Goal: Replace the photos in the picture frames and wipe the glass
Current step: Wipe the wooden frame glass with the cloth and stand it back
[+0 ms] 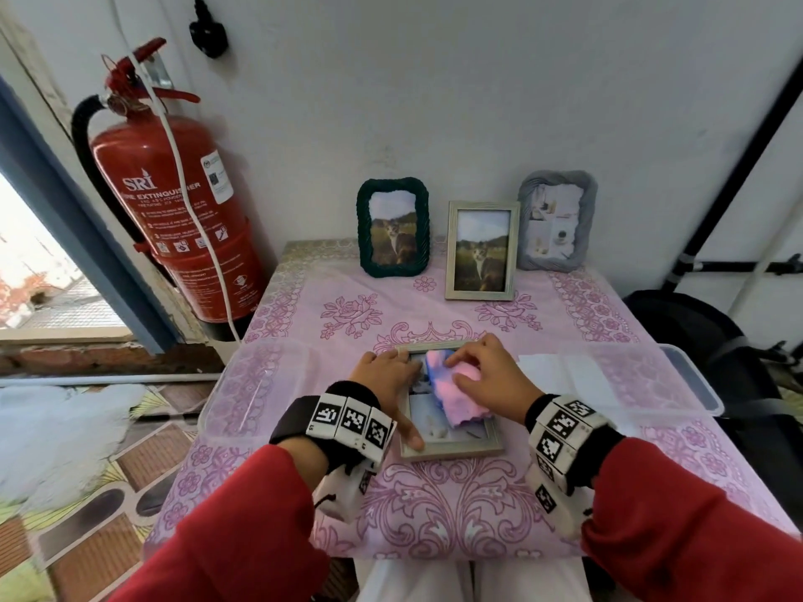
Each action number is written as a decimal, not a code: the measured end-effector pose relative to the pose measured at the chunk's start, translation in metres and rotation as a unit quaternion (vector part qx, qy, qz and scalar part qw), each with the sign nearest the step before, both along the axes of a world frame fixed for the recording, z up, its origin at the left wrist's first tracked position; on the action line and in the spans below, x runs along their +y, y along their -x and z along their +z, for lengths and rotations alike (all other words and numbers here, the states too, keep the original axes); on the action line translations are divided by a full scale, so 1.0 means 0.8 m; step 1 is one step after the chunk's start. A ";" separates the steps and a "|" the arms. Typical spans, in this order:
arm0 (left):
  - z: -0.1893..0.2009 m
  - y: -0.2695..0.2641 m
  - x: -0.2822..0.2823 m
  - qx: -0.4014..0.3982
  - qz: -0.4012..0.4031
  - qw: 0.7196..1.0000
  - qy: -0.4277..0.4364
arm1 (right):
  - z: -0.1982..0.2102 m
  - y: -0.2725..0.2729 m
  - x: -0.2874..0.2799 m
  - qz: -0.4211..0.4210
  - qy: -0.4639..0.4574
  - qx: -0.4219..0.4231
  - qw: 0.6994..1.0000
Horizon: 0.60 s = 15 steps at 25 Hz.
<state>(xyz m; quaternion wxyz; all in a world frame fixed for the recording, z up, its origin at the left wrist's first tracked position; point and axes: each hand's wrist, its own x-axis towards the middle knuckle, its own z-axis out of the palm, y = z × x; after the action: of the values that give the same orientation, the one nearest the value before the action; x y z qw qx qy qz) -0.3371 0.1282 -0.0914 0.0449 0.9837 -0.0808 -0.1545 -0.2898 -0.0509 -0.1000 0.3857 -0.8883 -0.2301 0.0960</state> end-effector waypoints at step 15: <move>-0.030 0.010 -0.042 -0.064 0.193 0.901 0.383 | -0.011 0.004 -0.014 -0.059 -0.133 0.099 0.984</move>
<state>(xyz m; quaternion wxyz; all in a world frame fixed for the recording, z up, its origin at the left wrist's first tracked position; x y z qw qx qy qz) -0.3453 0.0945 -0.1156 0.4418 0.8947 0.0547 -0.0370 -0.2929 -0.0624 -0.1085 0.5261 -0.8275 -0.1484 0.1286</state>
